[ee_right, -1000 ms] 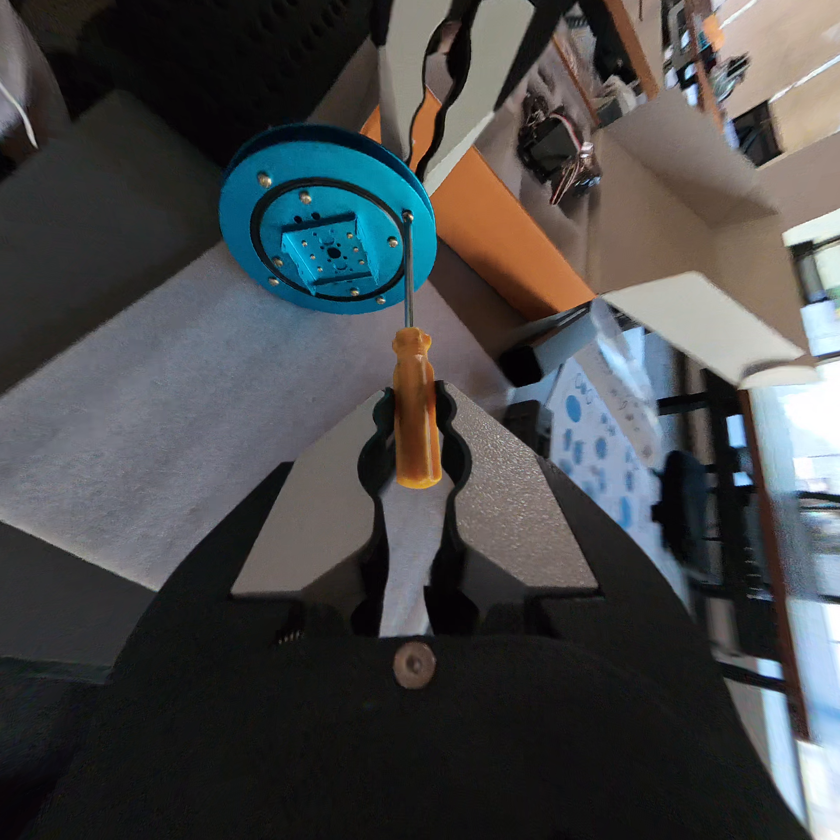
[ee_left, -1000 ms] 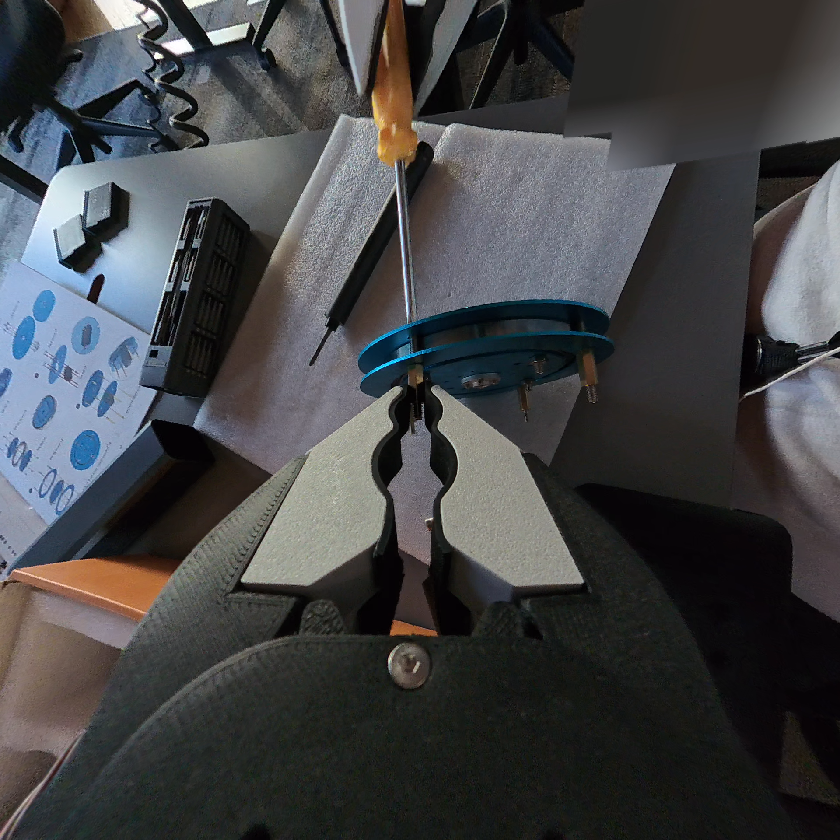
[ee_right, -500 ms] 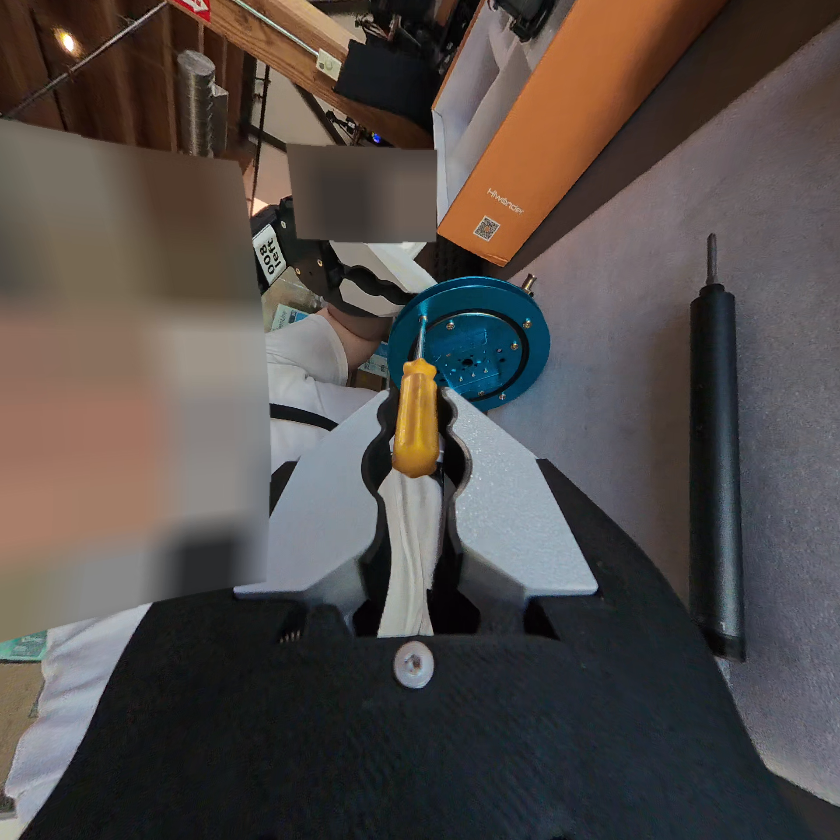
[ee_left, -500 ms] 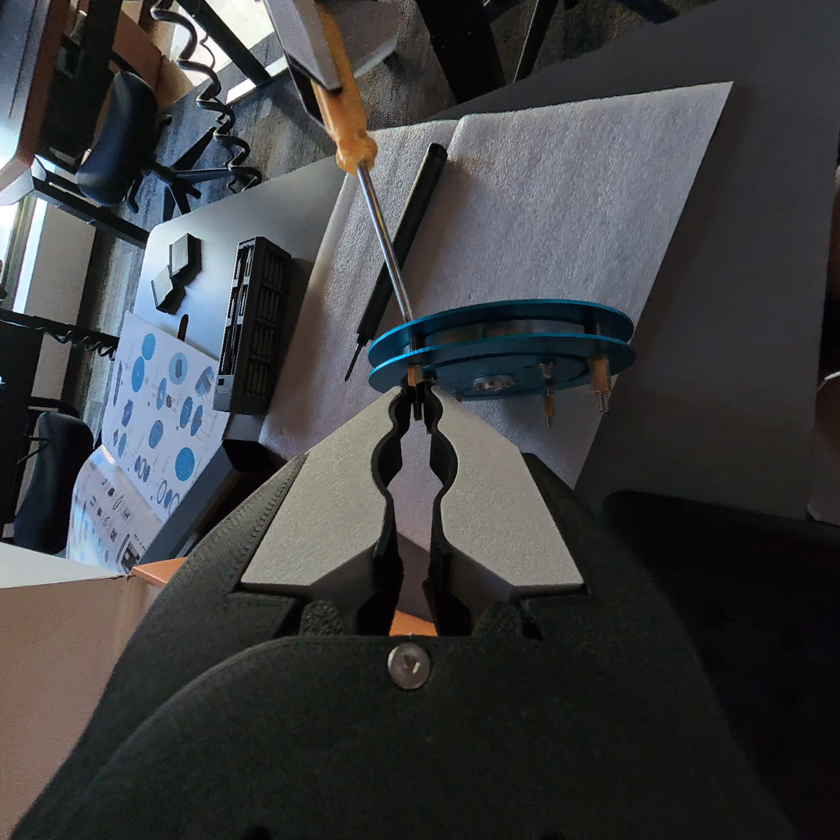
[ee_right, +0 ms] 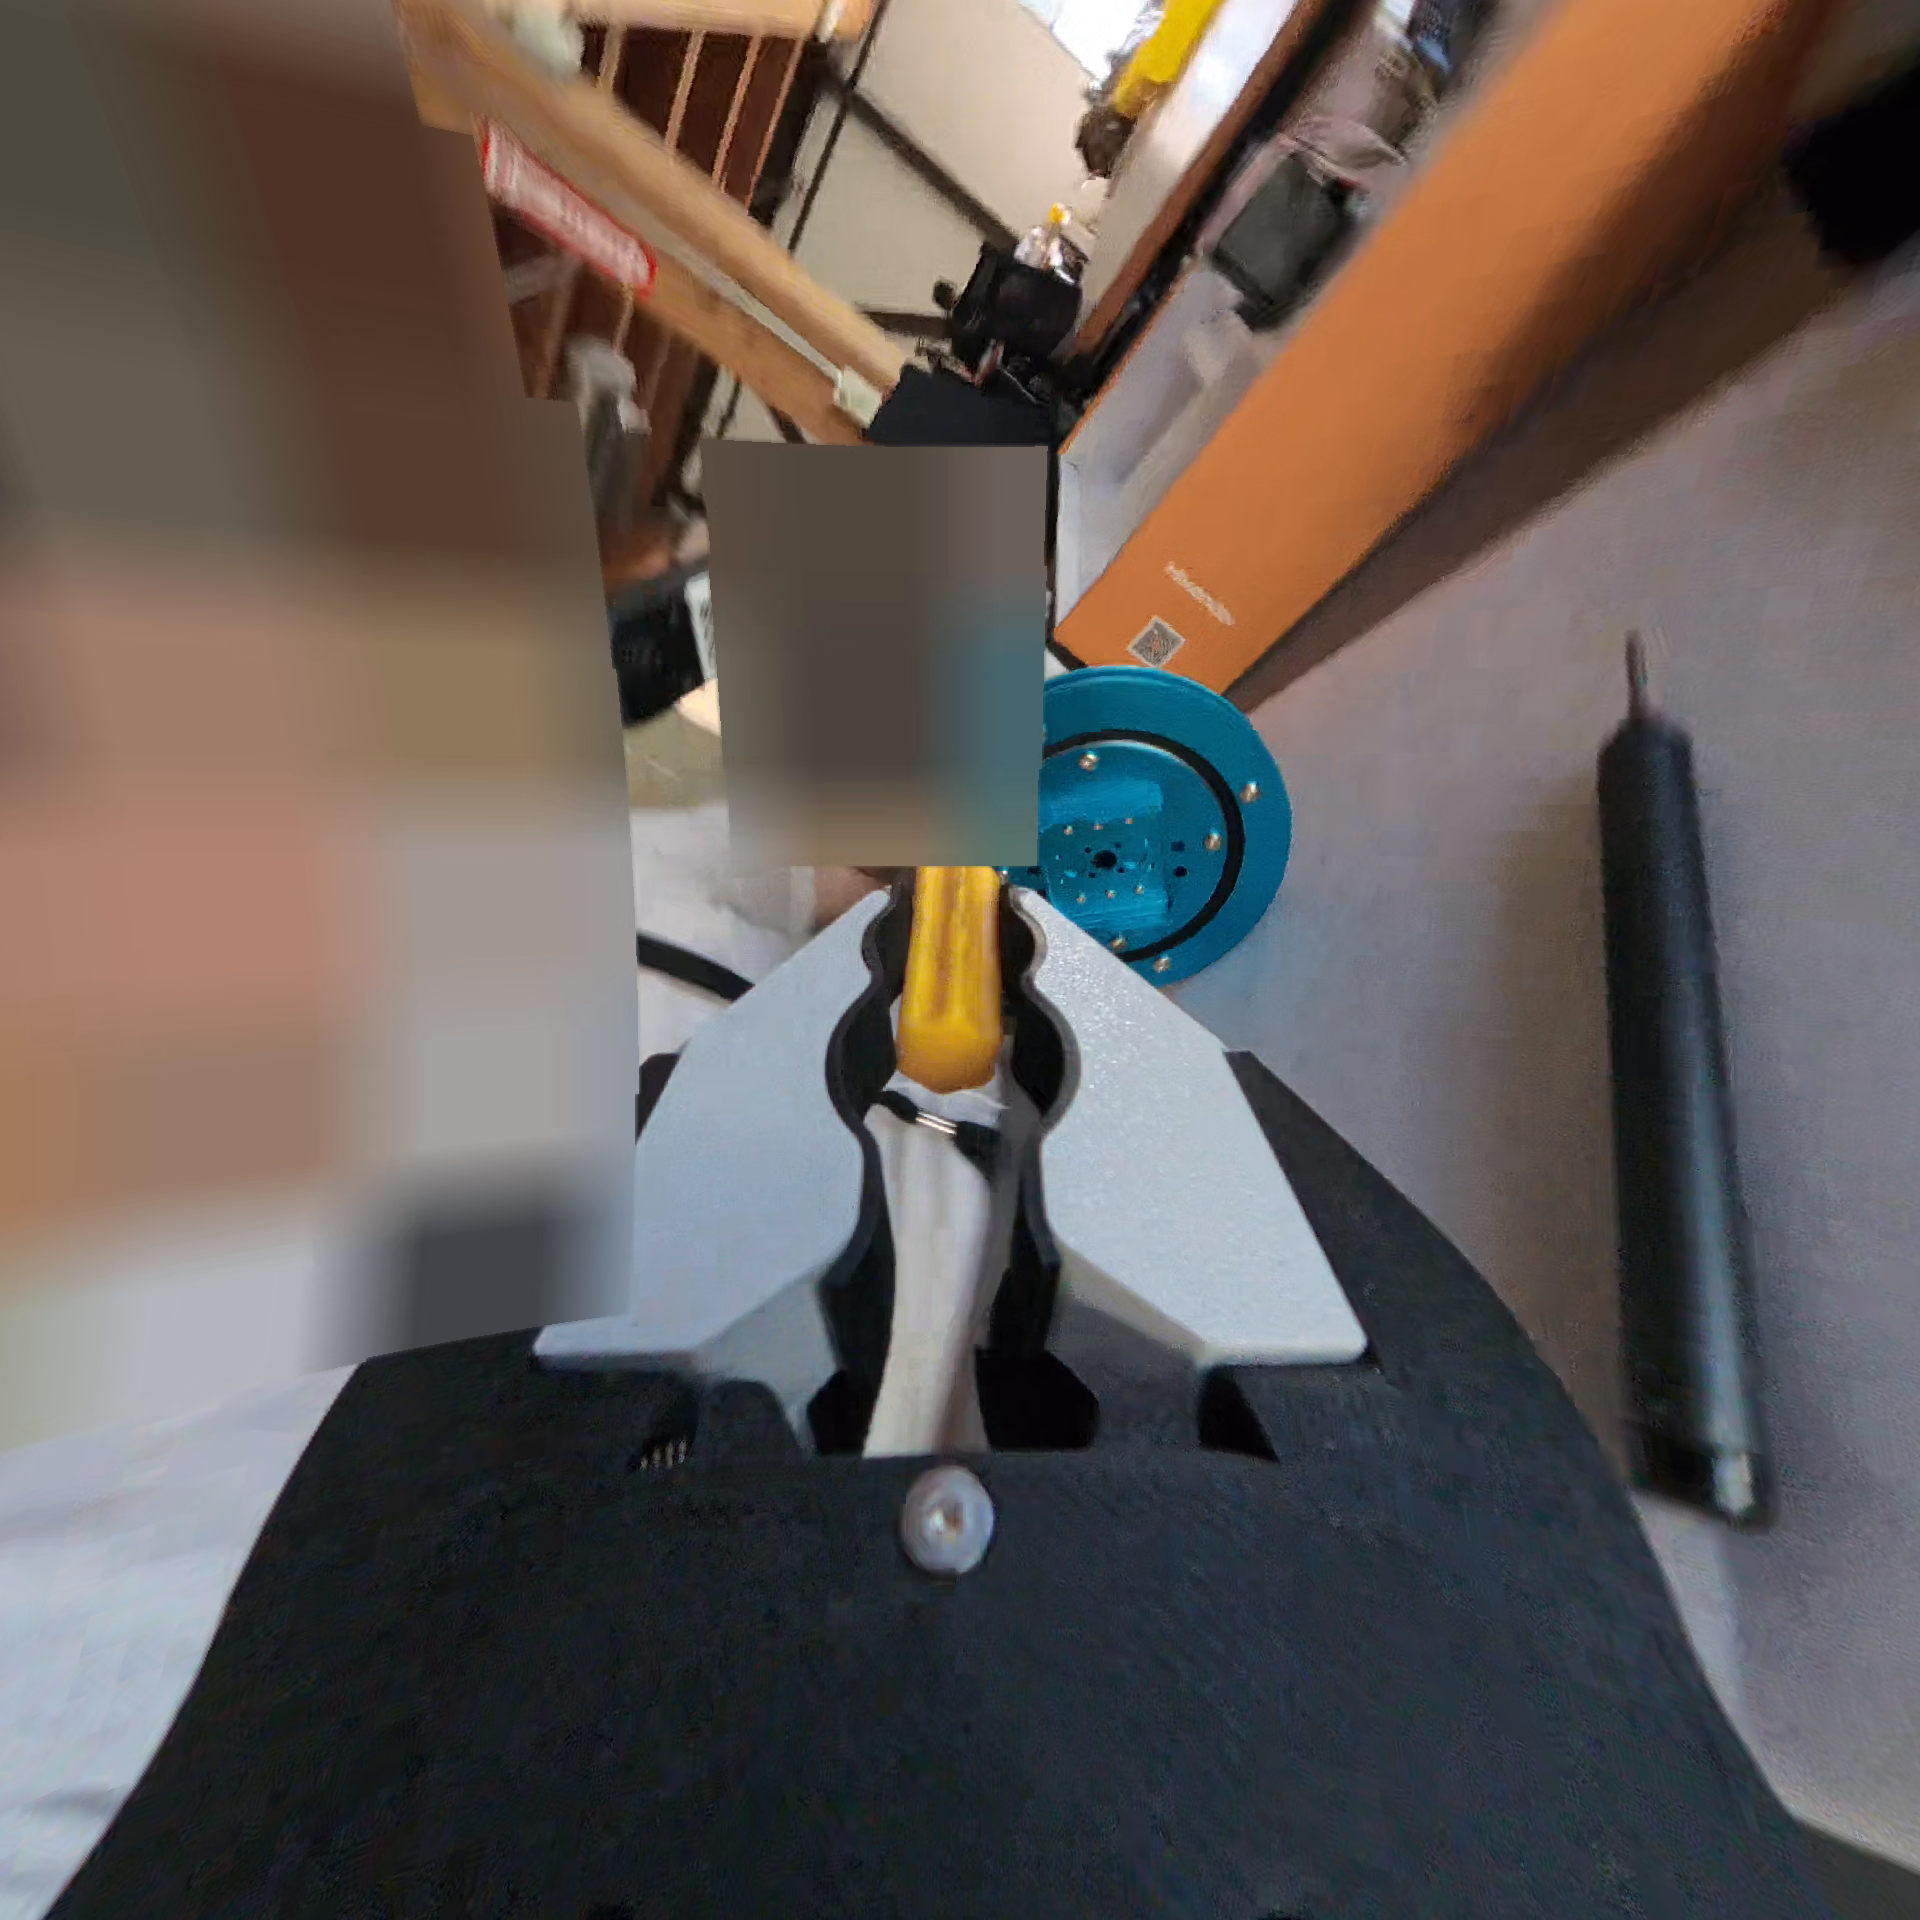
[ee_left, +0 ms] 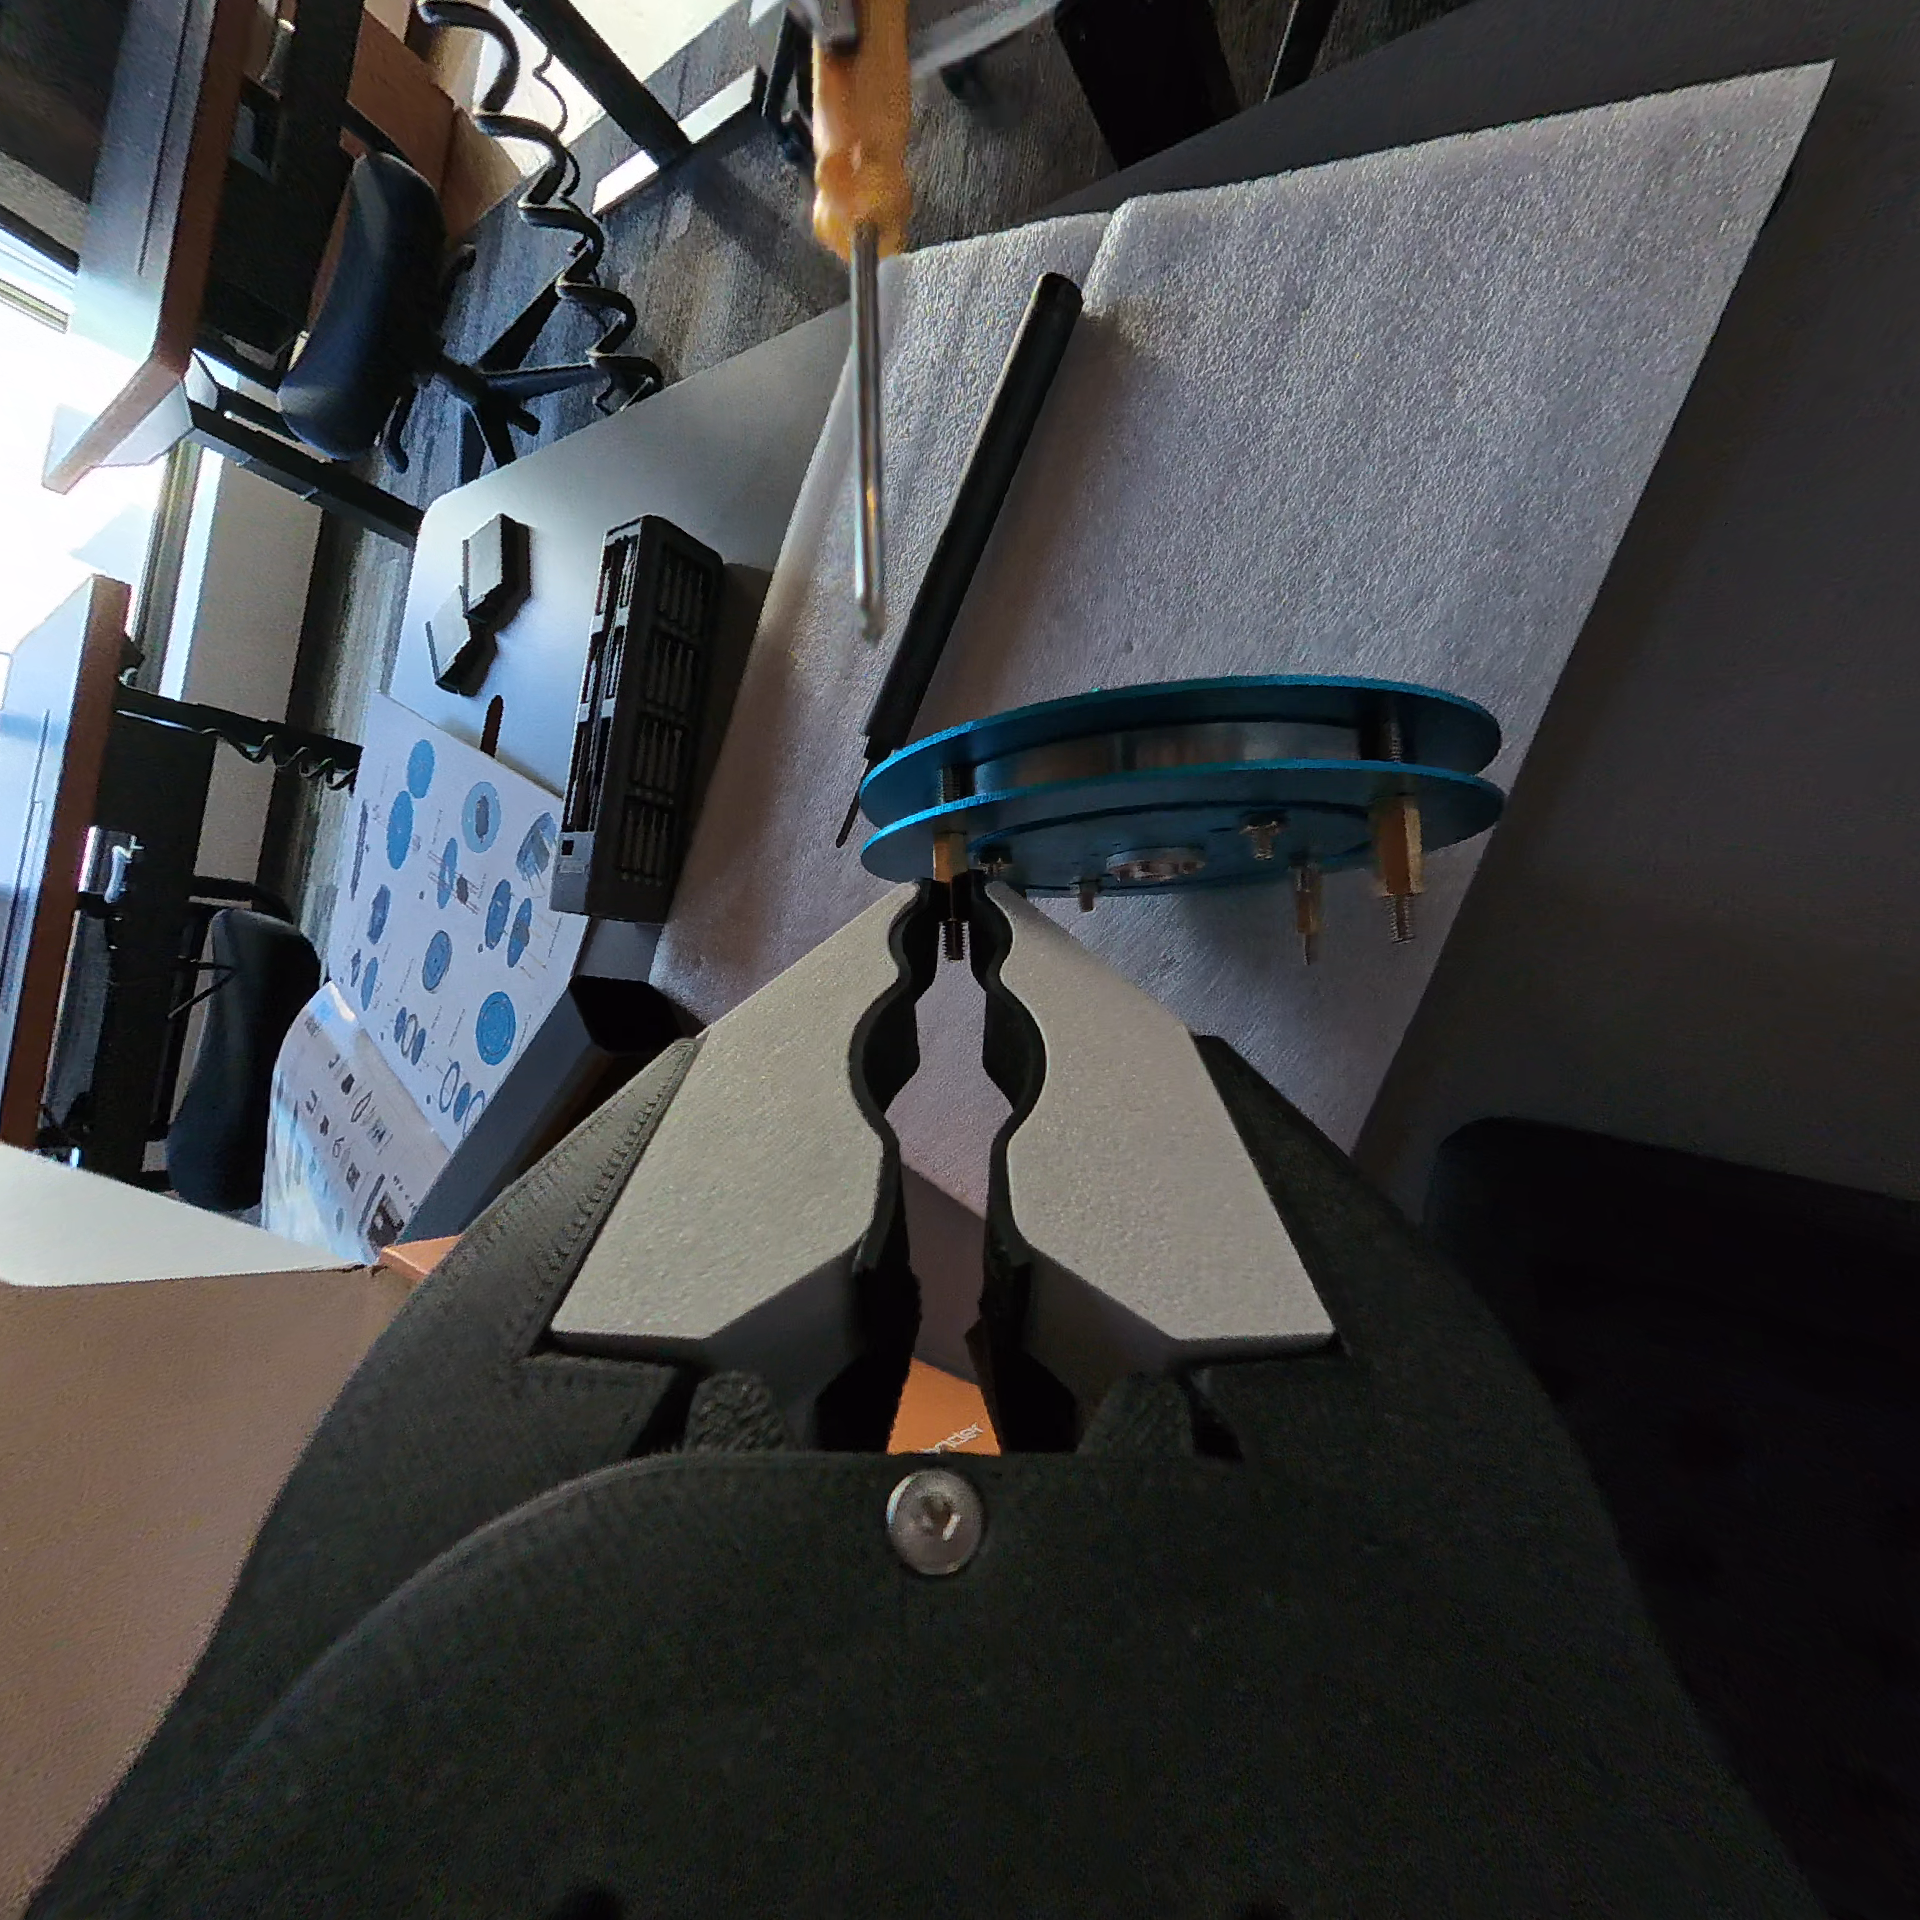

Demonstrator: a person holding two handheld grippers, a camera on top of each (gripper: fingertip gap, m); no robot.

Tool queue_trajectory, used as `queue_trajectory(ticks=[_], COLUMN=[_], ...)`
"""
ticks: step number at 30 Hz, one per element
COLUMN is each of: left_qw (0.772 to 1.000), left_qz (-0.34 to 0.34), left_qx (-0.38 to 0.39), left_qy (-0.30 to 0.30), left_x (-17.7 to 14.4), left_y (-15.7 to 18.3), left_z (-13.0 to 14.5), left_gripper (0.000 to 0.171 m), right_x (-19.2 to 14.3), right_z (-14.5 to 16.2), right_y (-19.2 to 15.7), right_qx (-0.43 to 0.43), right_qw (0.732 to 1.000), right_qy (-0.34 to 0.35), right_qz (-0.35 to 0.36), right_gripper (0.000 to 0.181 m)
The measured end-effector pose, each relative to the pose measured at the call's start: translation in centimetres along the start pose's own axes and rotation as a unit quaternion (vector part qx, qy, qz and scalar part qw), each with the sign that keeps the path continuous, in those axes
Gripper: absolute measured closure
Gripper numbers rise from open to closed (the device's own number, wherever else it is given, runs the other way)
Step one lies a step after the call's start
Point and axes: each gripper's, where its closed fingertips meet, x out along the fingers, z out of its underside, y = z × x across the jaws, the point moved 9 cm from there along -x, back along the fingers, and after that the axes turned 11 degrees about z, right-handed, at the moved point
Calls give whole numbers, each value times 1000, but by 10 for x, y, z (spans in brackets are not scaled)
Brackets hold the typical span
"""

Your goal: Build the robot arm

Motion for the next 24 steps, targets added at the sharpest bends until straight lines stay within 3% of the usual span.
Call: queue_trajectory(ticks=[1,2,5,9,12,24], left_qw=[1000,1000,1000,1000,1000,1000], left_qz=[3,5,8,16,17,17], left_qx=[-1,-2,-4,-14,-12,-8], left_qy=[4,6,9,17,15,14], left_x=[0,0,0,0,0,0], left_y=[0,0,-2,-3,-4,-5], left_z=[0,0,2,4,4,5], left_gripper=[168,168,168,168,168,168], right_x=[-1,-3,-5,6,12,13], right_z=[-1,0,8,17,17,13], right_y=[-10,-22,-41,-45,-43,-37], right_qx=[-81,-166,-391,-534,-587,-605], right_qw=[997,986,918,837,796,784], right_qy=[9,18,47,56,55,47], right_qz=[2,2,49,108,136,131], right_gripper=[166,167,167,166,166,166])
